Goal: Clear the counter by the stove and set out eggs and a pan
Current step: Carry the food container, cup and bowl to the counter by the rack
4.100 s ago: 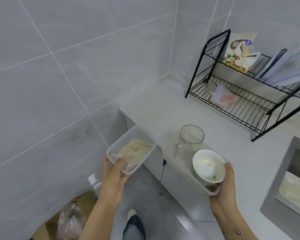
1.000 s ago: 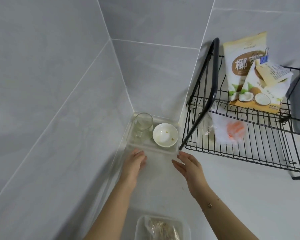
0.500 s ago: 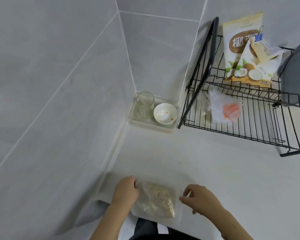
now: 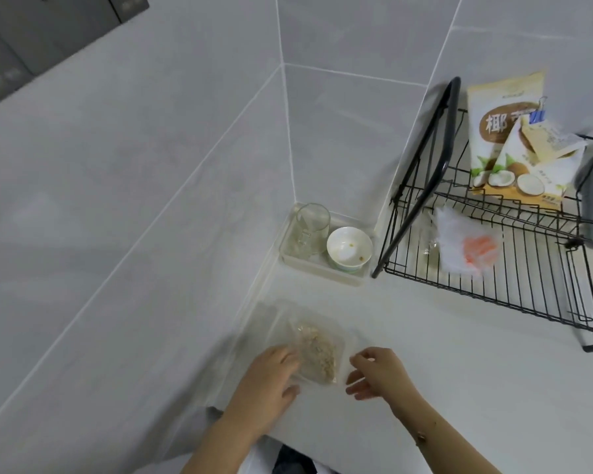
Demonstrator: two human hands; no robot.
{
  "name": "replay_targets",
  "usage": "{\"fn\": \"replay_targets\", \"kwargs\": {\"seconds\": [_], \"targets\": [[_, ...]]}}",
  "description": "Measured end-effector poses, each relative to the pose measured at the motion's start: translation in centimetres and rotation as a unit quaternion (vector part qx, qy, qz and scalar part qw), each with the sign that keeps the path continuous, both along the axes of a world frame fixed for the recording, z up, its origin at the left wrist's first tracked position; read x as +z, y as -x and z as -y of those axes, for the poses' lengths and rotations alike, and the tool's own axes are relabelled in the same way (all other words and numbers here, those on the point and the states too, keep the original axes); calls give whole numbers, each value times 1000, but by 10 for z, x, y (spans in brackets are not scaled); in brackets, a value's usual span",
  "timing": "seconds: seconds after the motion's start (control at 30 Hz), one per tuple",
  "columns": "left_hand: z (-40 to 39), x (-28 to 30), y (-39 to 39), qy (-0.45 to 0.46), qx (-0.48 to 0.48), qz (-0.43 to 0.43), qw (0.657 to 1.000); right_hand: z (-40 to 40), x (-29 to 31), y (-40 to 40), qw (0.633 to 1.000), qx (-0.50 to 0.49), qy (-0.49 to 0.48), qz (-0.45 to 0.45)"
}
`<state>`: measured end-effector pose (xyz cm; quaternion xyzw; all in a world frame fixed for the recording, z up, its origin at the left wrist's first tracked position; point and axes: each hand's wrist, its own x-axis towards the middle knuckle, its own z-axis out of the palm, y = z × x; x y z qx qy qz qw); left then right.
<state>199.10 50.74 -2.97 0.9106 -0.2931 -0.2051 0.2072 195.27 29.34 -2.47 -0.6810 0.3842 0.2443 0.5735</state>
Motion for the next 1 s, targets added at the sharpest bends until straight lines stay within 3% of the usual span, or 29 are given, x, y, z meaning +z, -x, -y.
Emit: {"fn": "replay_targets", "kwargs": {"seconds": [0.07, 0.17, 0.3, 0.43, 0.57, 0.7, 0.87, 1.0], "targets": [[-5, -18, 6, -24, -16, 8, 1000, -5, -4, -14, 998, -7, 44, 34], [-1, -30, -7, -2, 43, 32, 999, -11, -7, -36, 995, -8, 73, 69], [12, -32, -42, 49, 76, 132, 987, -15, -9, -61, 991, -28, 86, 94], [22, -31, -60, 73, 91, 129, 985, -15, -14, -78, 986, -39, 110, 117], [22, -36, -62, 72, 121, 95, 985, -11, -16, -76, 988, -94, 51, 109], [18, -22, -59, 62, 136, 140, 979, -4, -4, -57, 982, -138, -5, 128], [31, 24, -56, 211, 159, 128, 956, 12, 36, -24, 960, -207, -26, 188], [57, 42, -51, 261, 115, 83, 955, 10, 64, 3, 942, -250, -20, 225]]}}
